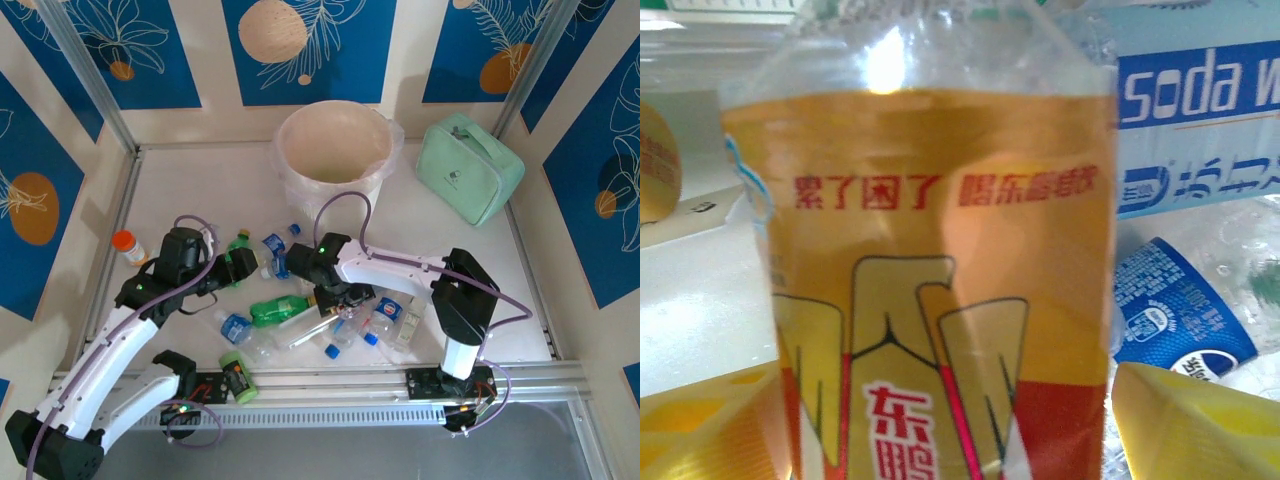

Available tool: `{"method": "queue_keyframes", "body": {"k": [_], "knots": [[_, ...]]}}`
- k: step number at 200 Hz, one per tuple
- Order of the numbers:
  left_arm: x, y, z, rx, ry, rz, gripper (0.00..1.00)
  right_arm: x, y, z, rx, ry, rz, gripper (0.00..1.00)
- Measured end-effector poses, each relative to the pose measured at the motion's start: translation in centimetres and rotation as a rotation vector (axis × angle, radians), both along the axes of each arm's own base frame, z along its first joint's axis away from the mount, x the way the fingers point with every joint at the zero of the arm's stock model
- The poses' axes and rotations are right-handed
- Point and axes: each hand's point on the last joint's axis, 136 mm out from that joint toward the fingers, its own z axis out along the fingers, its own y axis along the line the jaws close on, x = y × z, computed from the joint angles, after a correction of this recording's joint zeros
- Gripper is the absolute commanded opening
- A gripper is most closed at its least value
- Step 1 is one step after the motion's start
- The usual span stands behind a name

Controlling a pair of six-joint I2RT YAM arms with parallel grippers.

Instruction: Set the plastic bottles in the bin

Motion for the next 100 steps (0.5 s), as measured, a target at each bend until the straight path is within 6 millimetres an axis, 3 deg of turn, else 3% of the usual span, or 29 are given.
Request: {"method": "queue_keyframes", "body": {"k": [36,77,100], "knots": [[0.0,0.0,0.0,0.002,-0.004,-0.003,0.82,0.4,0.0,0.3,-0.006,-0.021,-0.006,0.60],[0.0,0.0,0.0,0.005,-0.007,-0.007,0.82,0.6,-0.2,0.6,-0.005,-0.039,-0.011,0.57],[0.0,0.0,0.0,0.006,-0.008,-0.008,0.83,0.6,-0.1,1.7,0.018,-0.064,-0.008,0.56]]}}
